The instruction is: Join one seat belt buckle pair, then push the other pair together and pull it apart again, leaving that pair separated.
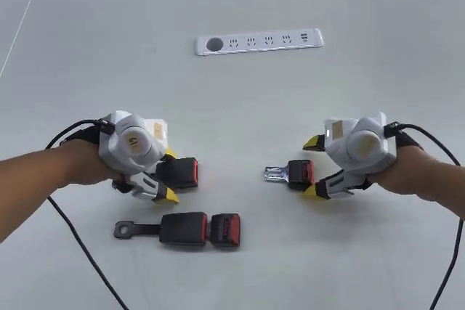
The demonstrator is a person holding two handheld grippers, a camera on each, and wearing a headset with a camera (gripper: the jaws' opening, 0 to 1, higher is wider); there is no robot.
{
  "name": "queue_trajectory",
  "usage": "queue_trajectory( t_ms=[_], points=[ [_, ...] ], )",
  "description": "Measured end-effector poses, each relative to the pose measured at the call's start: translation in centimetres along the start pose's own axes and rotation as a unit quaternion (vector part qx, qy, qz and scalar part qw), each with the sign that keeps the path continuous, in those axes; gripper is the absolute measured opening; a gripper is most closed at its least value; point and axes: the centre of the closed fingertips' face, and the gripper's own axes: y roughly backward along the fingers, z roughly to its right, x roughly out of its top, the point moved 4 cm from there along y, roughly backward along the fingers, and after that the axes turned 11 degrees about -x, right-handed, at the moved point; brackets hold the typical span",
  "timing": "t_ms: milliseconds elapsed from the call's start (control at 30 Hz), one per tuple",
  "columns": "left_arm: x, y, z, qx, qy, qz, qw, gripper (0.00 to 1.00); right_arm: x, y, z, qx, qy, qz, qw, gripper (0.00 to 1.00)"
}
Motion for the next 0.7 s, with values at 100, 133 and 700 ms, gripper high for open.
queue_trajectory(
  t_ms=[100,133,700],
  points=[
    [0.4,1.2,0.0,0.019,0.021,0.04,0.9988,0.61,0.2,0.6,0.8,-0.048,-0.054,0.017,0.9972,0.68],
    [0.6,1.8,0.0,0.031,0.038,0.062,0.9969,0.65,0.4,0.7,1.1,-0.062,-0.071,0.03,0.9951,0.7],
    [0.0,7.6,2.9,0.165,0.223,0.257,0.9257,0.94,1.4,6.0,0.3,-0.214,-0.223,0.093,0.9464,0.88]
  ],
)
